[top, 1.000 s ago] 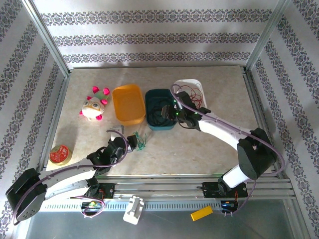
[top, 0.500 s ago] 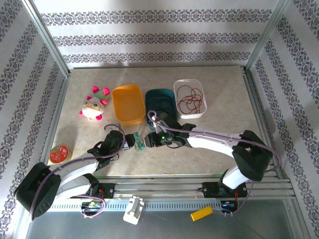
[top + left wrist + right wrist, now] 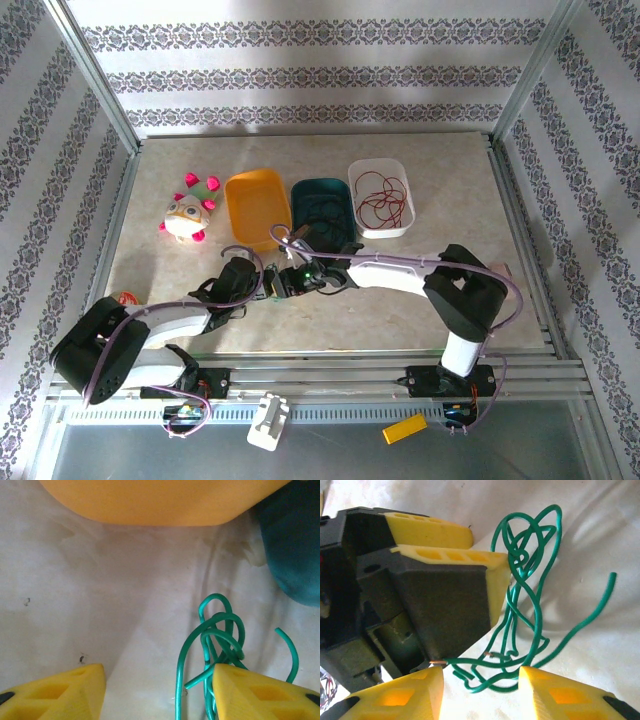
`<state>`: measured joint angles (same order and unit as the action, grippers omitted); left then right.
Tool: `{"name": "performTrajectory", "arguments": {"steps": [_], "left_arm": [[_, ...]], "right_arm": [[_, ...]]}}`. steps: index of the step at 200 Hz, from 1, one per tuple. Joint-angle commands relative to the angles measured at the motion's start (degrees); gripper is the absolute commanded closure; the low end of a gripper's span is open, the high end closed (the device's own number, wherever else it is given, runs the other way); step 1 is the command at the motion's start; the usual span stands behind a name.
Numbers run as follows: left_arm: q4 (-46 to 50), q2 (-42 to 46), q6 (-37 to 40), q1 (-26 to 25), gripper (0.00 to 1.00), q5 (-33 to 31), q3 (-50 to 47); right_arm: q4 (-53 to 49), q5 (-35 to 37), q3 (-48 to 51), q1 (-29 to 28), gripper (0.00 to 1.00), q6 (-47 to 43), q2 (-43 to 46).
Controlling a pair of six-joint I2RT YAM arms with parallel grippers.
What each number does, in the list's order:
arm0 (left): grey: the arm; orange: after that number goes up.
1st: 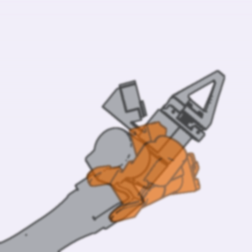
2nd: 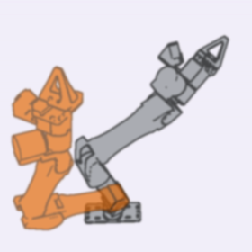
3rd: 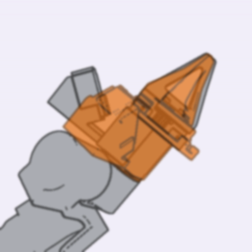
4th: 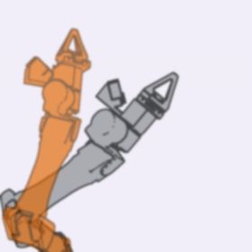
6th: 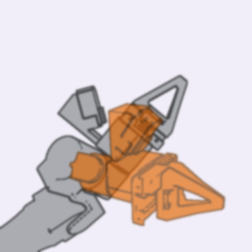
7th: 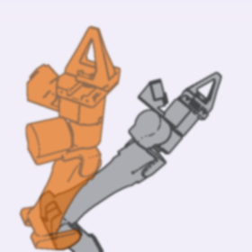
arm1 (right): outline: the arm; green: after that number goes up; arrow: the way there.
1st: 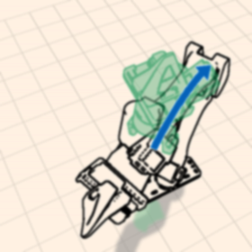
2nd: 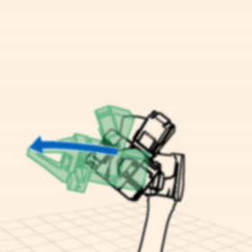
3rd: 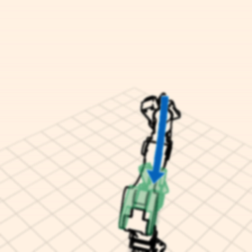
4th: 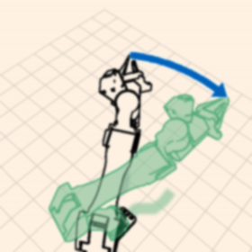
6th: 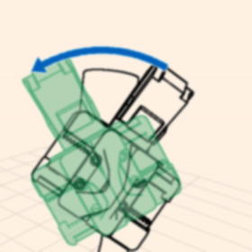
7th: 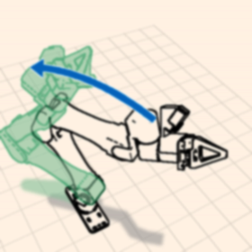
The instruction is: Untangle the cables
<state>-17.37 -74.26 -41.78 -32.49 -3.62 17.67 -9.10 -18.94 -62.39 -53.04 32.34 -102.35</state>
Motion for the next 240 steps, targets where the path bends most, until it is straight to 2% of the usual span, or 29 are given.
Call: {"name": "performTrajectory", "arguments": {"steps": [1,32,47,65,79,115,181,240], "left_arm": [[-4.5,-3.6,0.5,0.8,0.45,1.1,0.6],[-7.0,-7.1,0.1,0.8,0.57,2.5,1.0],[-8.1,-8.4,-0.1,0.8,0.66,3.0,1.0],[-8.9,-9.6,-0.3,0.8,0.77,3.4,1.1],[-9.0,-10.0,-0.6,0.8,0.84,3.3,1.0],[-8.4,-9.5,-0.8,0.8,1.0,2.4,0.5],[-2.9,-2.8,0.0,0.7,1.0,-0.9,-1.8],[0.5,0.2,0.4,0.8,1.0,-4.0,-2.1]], "right_arm": [[0.6,0.9,-2.1,-0.1,0.57,-0.6,-2.6],[0.6,2.6,-2.1,-0.1,0.62,0.6,-4.8],[0.8,3.9,-1.6,-0.1,0.71,1.2,-5.2],[1.6,5.6,-0.3,0.3,0.92,2.4,-5.0],[2.4,6.4,1.1,0.7,1.0,3.3,-4.0],[3.0,8.9,6.2,1.1,1.0,4.1,1.4],[1.4,20.2,22.8,4.7,1.0,11.5,21.1],[-1.9,27.6,36.2,13.4,1.0,24.7,43.3]]}}
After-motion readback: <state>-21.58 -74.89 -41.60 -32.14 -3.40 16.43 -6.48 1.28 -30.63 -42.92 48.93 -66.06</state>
